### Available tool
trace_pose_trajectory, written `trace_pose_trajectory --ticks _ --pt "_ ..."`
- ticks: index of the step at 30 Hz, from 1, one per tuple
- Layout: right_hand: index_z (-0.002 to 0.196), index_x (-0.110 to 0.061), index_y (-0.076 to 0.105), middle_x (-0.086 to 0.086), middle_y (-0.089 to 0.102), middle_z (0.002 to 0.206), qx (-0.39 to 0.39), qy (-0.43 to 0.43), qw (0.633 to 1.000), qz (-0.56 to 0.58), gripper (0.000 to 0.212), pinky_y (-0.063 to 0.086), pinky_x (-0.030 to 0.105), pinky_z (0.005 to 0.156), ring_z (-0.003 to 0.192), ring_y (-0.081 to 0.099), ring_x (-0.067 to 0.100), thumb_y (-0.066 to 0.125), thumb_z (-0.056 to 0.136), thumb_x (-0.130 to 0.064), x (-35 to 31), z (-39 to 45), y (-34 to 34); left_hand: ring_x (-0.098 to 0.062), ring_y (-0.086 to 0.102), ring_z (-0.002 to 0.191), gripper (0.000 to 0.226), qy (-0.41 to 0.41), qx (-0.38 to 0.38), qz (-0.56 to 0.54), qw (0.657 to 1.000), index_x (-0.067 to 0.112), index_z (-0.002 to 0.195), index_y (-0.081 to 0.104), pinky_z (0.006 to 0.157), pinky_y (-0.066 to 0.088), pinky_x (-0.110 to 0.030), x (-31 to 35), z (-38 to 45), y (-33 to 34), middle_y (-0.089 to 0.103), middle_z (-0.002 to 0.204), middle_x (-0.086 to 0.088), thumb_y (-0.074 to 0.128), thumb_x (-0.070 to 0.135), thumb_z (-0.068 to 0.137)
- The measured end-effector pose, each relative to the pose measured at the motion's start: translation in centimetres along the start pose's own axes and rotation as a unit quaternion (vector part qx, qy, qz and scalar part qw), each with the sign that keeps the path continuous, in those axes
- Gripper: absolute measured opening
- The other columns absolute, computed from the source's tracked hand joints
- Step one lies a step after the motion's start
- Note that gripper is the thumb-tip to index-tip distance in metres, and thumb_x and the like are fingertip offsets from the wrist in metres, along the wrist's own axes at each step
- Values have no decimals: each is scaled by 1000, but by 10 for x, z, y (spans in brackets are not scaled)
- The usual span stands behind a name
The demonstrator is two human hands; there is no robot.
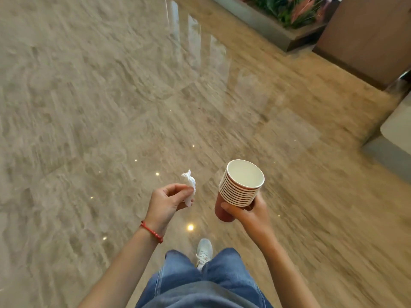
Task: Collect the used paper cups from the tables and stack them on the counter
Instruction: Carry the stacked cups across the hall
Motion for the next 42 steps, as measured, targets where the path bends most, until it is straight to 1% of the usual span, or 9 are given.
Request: trace_pose_trajectory --ticks 3,6,9,14,19,25,31,38,42 --pt "106 -27 55 -11 69 96 19 0 1000 10 56 52 29 82 94 64 6 84 63 -7 -22 41 -9 -13 64 56 5 -3 -26 8 1000 6 72 69 58 54 -22 29 39 25 68 60 -4 69 4 76" --pt "104 -29 55 -13 70 95 51 14 998 29 55 51 30 81 93 65 6 85 58 -17 -30 73 -17 -13 64 56 10 -10 -51 18 998 9 68 70 56 53 -21 50 77 49 68 60 -4 69 3 76" --pt "104 -28 55 -9 70 96 97 28 994 39 56 51 31 81 93 65 7 85 62 -7 -32 105 -27 -12 64 55 15 -22 -85 34 996 11 65 70 55 54 -20 69 119 77 69 60 -4 68 1 76" --pt "99 -29 55 -12 68 94 195 32 979 55 55 52 15 72 86 64 -4 84 61 -2 -45 159 -48 -13 64 55 10 -32 -168 70 983 9 68 69 56 54 -21 104 190 131 69 60 -4 68 3 76" --pt "103 -24 55 -10 68 95 274 33 958 73 55 52 16 72 85 65 -3 83 62 -1 -65 208 -65 -14 64 54 11 -37 -238 103 965 10 67 69 58 56 -23 143 252 180 69 60 -3 68 3 75" --pt "103 -21 55 -7 68 96 347 47 933 81 53 52 16 72 84 64 -2 83 63 -3 -76 253 -84 -14 63 56 4 -47 -305 146 940 6 74 68 59 55 -23 165 309 235 69 61 -3 67 4 77" --pt "101 -24 56 -9 69 93 392 60 915 71 52 50 14 69 82 64 -3 84 62 -4 -79 288 -124 -17 63 58 9 -58 -332 157 928 7 71 70 59 55 -23 174 342 292 67 61 -4 67 3 77" --pt "109 -9 57 -2 70 98 404 60 909 79 55 51 15 70 87 66 4 85 61 -5 -67 353 -203 -18 61 61 6 -59 -334 172 925 8 72 71 66 54 -29 177 397 382 68 64 -4 69 7 77" --pt "108 -9 57 1 69 99 402 49 911 78 55 52 17 71 87 66 6 84 62 -3 -67 406 -272 -15 63 56 3 -55 -333 167 926 5 75 70 58 53 -23 182 427 464 68 63 -4 68 6 77"
Point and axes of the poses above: each hand's wrist, its own z-axis towards the middle knuckle, its own y-axis out of the palm, x = y × z, the point moved 1 cm from there along z, towards the middle knuckle
